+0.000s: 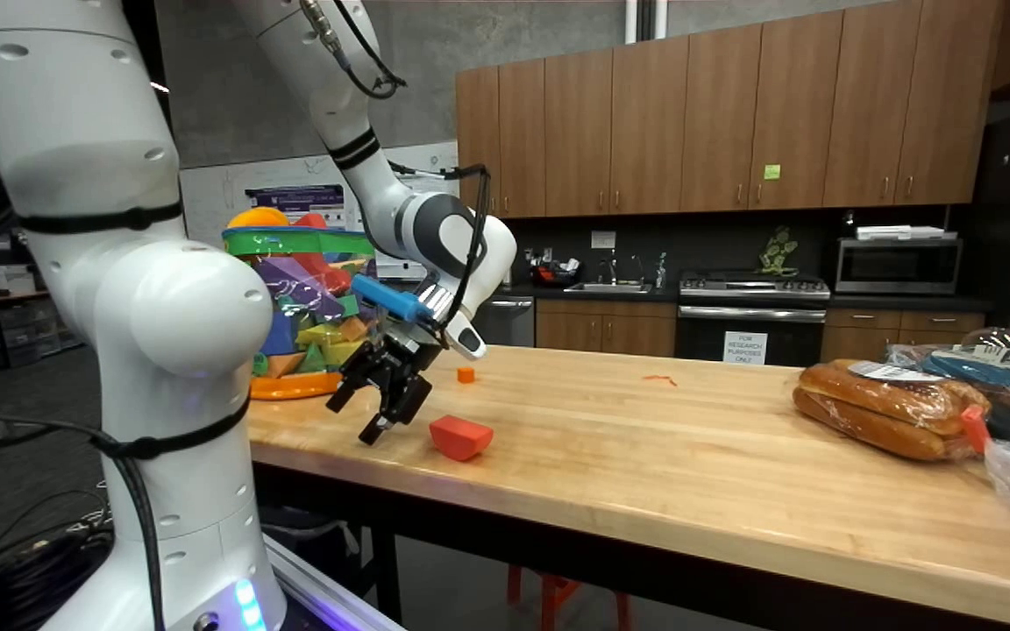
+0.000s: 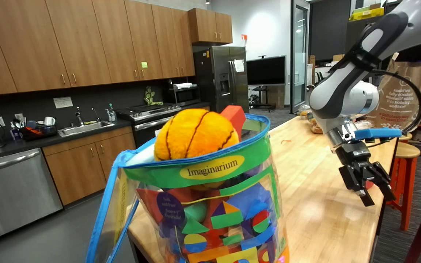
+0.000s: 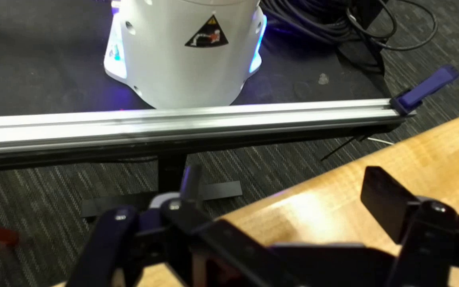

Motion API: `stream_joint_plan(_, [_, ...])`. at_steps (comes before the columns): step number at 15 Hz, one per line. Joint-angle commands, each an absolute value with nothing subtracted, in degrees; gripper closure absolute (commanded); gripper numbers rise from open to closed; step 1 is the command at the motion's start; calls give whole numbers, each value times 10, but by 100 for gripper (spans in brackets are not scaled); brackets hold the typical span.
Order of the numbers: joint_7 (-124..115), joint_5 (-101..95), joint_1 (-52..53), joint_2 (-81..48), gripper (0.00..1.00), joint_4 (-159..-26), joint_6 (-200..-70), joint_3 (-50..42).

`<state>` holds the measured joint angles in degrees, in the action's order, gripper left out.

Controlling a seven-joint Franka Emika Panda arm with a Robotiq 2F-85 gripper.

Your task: Pick up the semi circle block and place it the bag

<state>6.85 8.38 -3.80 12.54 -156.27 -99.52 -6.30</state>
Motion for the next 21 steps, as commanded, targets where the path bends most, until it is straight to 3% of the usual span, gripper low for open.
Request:
stream_joint_plan(1, [34,73,-50,101,0,-1566,-973,-62])
stream_joint_plan(21, [-414,-24,-158,226,0,-1589,-1173,-47])
